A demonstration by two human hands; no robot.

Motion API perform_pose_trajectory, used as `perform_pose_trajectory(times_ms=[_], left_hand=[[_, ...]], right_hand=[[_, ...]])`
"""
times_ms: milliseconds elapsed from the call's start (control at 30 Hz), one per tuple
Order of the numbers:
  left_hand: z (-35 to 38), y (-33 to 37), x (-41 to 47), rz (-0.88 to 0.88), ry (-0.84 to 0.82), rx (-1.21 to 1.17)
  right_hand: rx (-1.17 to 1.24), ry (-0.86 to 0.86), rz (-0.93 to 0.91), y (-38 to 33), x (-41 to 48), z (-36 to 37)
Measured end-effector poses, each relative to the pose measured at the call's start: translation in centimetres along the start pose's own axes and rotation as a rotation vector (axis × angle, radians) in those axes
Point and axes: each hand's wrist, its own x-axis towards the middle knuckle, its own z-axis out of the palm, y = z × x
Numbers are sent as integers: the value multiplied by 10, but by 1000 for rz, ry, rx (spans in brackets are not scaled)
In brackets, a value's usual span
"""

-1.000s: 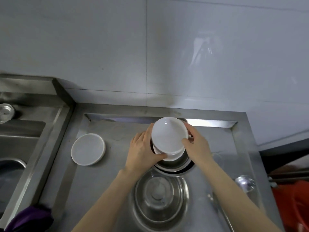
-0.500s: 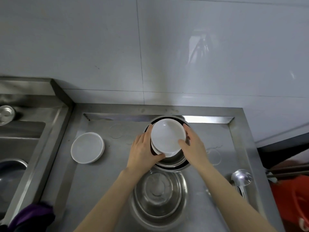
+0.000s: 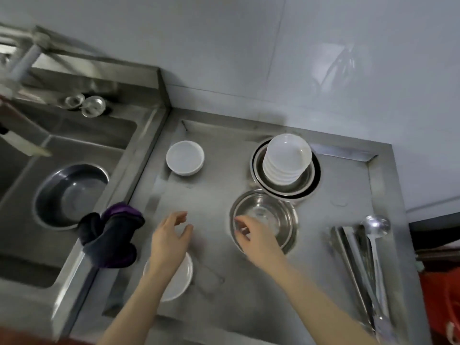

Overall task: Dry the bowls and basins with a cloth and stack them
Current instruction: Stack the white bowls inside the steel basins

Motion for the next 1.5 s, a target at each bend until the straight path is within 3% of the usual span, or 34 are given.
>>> perform_pose_trajectory(times_ms=[233,533,733,1033,1300,1500], left_hand=[[-41,-79,-66,-305,44,30],[-44,-105,-83,-480,-64,-213],[-43,-84,-73,-365,-60,-254],[-16,33,-5,-28,-117,-378],[36,157,62,199,-199,-487],[89,199,113,247,-288,-451]], right_hand=[[18,-229,115,-23,-31,85],[142,-219,227,-39,-35,139],[288,-98,225,-33,-34,117],[545,317,214,-21,-4,4],[472,581,149,-10,43,-125],[475,688,245,28,94,-165]])
